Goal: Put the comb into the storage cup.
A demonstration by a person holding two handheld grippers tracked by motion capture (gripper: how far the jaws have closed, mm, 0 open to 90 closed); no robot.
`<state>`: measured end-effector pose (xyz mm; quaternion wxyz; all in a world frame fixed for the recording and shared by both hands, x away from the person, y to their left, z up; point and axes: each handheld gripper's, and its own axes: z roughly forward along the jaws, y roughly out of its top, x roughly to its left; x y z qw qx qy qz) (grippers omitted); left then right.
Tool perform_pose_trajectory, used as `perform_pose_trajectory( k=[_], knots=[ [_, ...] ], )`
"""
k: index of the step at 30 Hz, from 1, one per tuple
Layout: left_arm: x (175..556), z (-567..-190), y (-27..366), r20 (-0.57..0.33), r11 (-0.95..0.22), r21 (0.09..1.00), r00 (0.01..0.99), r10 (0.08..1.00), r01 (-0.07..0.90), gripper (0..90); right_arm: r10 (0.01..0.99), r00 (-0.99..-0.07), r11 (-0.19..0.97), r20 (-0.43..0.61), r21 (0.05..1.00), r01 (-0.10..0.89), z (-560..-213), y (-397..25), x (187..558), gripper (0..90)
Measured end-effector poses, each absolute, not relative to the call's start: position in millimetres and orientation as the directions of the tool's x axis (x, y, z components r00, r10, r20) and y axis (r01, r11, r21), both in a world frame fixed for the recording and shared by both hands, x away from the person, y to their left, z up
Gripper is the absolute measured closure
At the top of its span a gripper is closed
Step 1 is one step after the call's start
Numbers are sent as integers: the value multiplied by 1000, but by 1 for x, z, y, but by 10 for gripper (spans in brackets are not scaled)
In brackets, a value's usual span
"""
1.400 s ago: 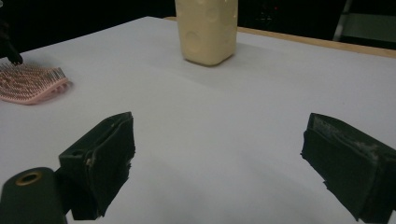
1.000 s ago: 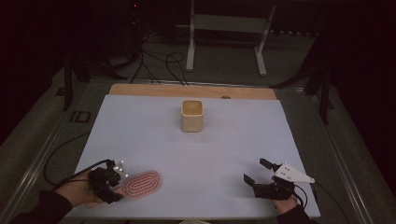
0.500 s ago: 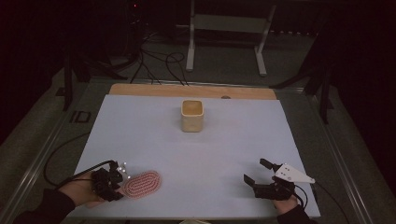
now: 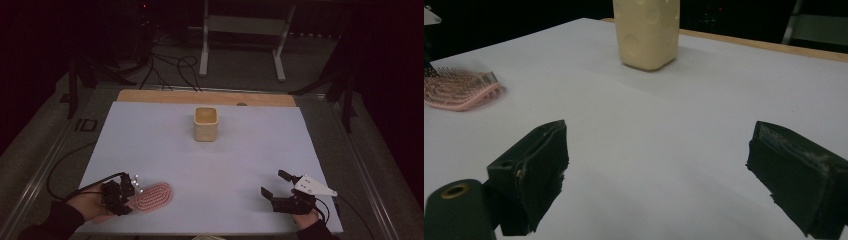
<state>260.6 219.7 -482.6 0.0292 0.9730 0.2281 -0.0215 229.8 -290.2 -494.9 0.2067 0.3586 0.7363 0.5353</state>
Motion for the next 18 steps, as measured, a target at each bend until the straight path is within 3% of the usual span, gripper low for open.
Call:
perform_pose_trajectory(
  k=[18],
  knots=[
    [260,-475,222,-47,-896,136,907,419,422,711,751,-654,162,87,937,310,-495,-291,230,92]
  ],
)
